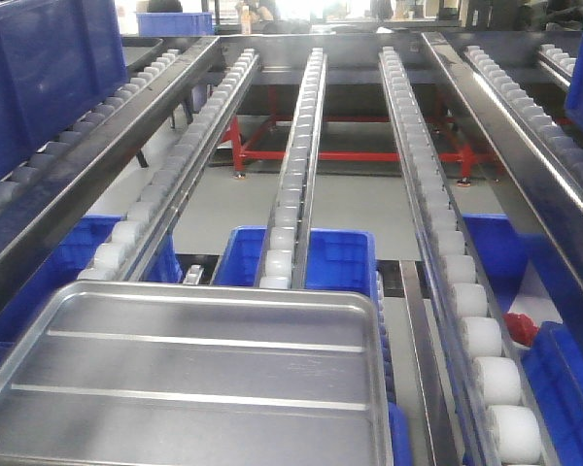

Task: Grab silver tray and stack on right shelf
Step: 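Move both grippers toward the silver tray on the shelf, then lower both grippers onto opposite short edges of the silver tray and close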

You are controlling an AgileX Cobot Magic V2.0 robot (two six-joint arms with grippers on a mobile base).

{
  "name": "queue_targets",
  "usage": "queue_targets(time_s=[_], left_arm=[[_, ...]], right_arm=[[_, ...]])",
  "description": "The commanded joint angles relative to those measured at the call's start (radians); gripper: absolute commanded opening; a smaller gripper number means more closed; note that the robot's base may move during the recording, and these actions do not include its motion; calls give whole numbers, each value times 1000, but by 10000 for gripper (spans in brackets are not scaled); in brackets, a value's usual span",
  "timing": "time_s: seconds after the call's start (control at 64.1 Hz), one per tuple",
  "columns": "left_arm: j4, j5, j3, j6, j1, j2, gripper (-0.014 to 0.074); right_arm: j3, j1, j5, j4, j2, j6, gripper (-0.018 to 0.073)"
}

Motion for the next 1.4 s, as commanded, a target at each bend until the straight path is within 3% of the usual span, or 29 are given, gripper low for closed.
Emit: queue_targets(time_s=[0.0, 0.125, 0.328, 0.562, 0.671, 0.843, 0.952, 1.139, 1.389], left_arm=[[-32, -52, -46, 1, -7, 2, 317], [-34, 35, -74, 1, -7, 42, 317], [-34, 196, -96, 1, -7, 176, 317], [-15, 187, -96, 1, -7, 335, 317], [-4, 184, -96, -3, -7, 396, 317], [38, 176, -107, -118, -7, 494, 317], [64, 176, -138, -131, -7, 552, 317], [68, 178, -196, -135, -7, 649, 317], [126, 176, -214, -212, -7, 739, 317]], right_arm=[[-45, 34, -103, 44, 53, -1, 416], [-93, 72, -21, 115, 174, -1, 416], [-202, 170, 52, 116, 441, 0, 416], [-332, 192, 125, 106, 689, 113, 413], [-369, 192, 150, 49, 762, 213, 413], [-403, 192, 205, -156, 854, 468, 413], [-409, 192, 208, -223, 891, 596, 413], [-409, 198, 163, -225, 933, 648, 413], [-409, 200, 171, -225, 1008, 651, 413]])
